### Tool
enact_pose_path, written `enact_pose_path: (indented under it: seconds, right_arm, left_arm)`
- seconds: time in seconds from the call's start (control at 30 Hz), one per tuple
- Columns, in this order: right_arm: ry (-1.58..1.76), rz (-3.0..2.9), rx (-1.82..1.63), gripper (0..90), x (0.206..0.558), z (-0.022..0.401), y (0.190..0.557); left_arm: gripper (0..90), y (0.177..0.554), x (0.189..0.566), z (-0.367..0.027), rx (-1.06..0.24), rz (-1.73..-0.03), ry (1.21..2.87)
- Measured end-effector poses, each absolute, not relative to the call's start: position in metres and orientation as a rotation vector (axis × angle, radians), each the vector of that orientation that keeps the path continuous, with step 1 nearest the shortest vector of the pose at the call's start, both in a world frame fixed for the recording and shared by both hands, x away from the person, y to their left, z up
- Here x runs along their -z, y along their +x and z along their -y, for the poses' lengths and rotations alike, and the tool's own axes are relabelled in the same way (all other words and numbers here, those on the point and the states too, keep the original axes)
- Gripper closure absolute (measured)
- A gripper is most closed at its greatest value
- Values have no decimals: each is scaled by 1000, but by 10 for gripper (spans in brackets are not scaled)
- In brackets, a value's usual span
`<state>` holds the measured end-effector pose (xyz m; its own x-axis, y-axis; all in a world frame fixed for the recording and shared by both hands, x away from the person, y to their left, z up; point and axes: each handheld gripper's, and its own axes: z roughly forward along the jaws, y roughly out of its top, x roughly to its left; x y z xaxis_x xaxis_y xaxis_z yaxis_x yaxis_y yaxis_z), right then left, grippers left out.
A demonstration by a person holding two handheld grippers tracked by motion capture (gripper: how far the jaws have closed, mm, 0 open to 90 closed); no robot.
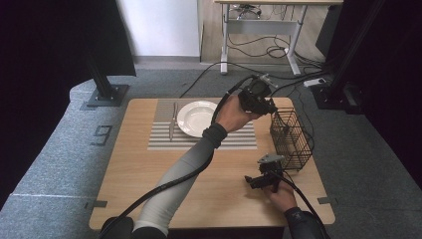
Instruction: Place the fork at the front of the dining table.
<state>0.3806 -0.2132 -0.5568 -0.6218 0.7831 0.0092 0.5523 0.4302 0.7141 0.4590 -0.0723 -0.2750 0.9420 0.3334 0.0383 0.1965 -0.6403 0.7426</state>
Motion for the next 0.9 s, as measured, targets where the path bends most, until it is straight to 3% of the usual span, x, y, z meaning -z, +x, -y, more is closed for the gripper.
enact_pose_path:
  seconds: [0.47,0.9]
  right_arm:
    - [1148,-2363,-1000,0,557,213,381]
    - [1117,-2385,-1005,0,557,214,383]
  left_arm:
    - [786,453,277,26,-243,-415,2284]
    - [786,449,317,-20,-166,-467,2293]
